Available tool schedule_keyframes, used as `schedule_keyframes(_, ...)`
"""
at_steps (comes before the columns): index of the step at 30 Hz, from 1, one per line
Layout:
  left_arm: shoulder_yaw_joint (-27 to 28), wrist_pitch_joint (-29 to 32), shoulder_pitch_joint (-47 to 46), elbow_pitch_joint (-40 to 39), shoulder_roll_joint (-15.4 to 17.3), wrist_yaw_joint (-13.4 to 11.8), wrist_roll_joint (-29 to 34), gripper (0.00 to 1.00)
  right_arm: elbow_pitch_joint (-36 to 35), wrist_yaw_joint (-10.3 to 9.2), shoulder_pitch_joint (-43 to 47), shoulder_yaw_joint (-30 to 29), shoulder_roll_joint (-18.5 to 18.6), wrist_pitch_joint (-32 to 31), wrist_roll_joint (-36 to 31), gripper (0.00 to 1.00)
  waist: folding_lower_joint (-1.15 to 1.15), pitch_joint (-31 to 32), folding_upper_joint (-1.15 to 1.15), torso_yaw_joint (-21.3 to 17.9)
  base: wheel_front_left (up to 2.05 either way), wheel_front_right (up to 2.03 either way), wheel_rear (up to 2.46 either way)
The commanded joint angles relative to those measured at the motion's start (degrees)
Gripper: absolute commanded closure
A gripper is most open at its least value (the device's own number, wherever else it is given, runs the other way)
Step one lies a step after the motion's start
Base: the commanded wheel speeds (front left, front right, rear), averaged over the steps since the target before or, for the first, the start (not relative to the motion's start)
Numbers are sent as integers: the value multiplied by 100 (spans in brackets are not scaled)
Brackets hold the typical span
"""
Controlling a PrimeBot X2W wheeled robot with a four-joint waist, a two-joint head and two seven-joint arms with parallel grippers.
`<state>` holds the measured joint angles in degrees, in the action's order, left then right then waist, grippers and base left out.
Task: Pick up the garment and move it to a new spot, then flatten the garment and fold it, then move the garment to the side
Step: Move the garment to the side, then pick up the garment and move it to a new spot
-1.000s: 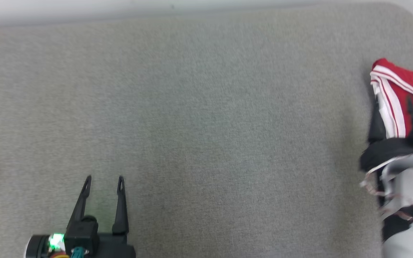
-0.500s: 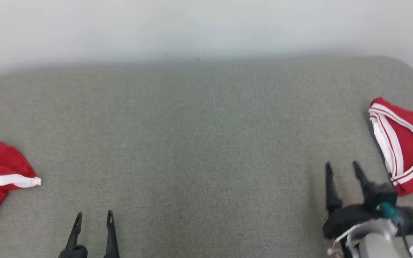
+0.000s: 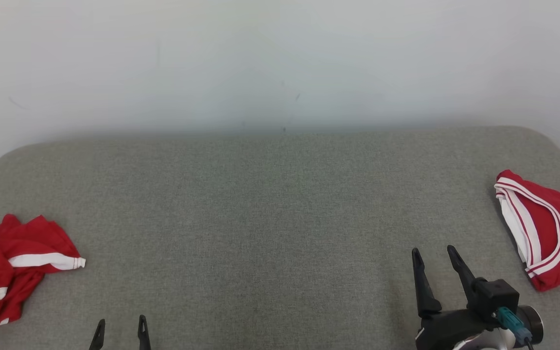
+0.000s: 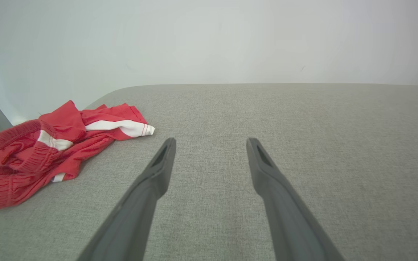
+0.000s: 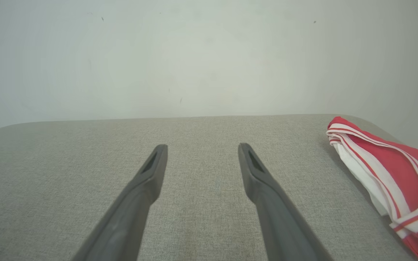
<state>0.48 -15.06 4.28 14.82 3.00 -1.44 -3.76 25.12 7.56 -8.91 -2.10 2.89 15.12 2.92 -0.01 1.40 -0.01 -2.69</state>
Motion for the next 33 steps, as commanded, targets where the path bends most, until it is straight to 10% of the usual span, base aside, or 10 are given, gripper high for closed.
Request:
schedule_keyframes(1, 30, -14, 55, 0, -10, 22, 1, 0, -88, -17, 137, 36, 2, -3, 62, 0, 1, 68, 1, 7, 0, 0, 0)
schedule_keyframes(17, 136, -14, 19, -36, -12, -29, -103, 0, -288, -17, 402, -51, -1, -3, 195, 0, 1, -17, 1, 202, 0, 0, 0)
schedule_keyframes(33, 421, -14, 118, -39, -14, -10, -26, 0, -82, -17, 177, 381, -1, -2, 345, 0, 1, -258, 1, 2112, 0, 0, 0)
